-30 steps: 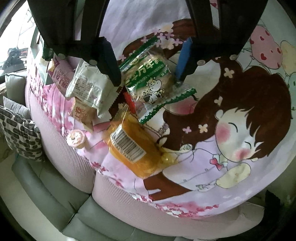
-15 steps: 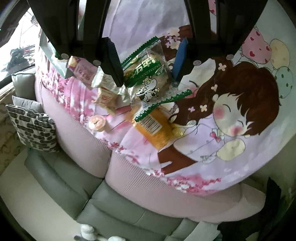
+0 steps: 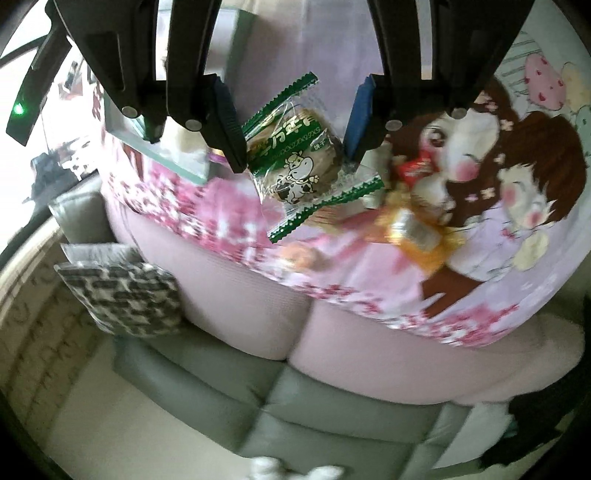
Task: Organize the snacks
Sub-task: 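Carry the green pack and cookie bag over the tray with both tools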
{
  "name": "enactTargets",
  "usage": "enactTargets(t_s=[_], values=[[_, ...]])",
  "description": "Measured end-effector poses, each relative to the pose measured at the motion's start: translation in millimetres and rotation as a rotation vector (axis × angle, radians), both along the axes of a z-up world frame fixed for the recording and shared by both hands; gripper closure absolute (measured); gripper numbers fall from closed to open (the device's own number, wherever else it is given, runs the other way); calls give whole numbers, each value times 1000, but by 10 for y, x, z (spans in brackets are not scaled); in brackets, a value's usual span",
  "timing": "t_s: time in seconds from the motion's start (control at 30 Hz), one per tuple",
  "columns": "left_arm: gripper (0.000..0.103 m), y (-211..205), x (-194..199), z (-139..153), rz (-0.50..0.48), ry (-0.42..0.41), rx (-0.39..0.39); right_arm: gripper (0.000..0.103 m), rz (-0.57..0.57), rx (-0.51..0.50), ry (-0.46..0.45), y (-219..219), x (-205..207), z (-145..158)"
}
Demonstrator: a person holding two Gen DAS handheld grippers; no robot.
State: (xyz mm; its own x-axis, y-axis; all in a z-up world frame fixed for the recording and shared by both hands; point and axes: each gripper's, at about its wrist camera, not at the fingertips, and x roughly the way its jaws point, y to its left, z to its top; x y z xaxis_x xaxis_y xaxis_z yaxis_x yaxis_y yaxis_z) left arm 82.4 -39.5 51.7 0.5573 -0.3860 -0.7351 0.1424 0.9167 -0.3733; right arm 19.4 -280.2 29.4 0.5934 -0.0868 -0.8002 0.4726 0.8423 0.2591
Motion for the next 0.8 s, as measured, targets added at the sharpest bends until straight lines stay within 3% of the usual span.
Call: enactTargets(t_s=[0.57, 0.8], values=[[49, -1573, -455, -1, -389, -79, 71, 35, -271, 11, 5, -1062, -605, 14], [49, -1989, -520, -129, -470, -76, 98, 35, -325, -9, 12, -1358, -725, -30]])
